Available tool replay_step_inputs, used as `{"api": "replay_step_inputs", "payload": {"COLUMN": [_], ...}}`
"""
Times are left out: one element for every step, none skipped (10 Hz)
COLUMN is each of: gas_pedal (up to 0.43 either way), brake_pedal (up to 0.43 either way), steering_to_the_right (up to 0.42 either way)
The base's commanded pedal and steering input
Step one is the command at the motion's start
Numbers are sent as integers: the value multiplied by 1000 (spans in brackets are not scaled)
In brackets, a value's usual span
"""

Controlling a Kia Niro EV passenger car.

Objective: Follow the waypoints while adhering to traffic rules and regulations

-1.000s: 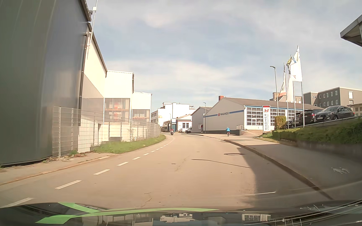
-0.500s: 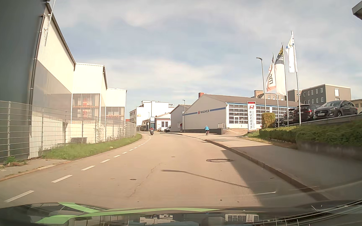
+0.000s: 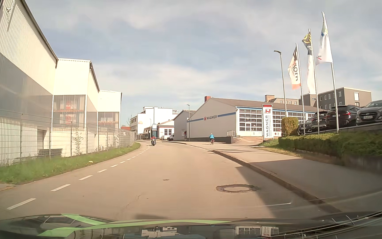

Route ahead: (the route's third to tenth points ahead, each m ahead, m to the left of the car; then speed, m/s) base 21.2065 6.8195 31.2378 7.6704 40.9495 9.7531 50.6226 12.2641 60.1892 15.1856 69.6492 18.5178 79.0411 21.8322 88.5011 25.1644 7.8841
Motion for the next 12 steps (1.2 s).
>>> {"api": "replay_step_inputs", "payload": {"gas_pedal": [248, 248, 248, 248, 248, 248, 248, 228, 228, 228, 228, 220], "brake_pedal": [0, 0, 0, 0, 0, 0, 0, 0, 0, 0, 0, 0], "steering_to_the_right": [1, 1, -3, -11, -19, -23, -26, -33, -35, -37, -39, -40]}}
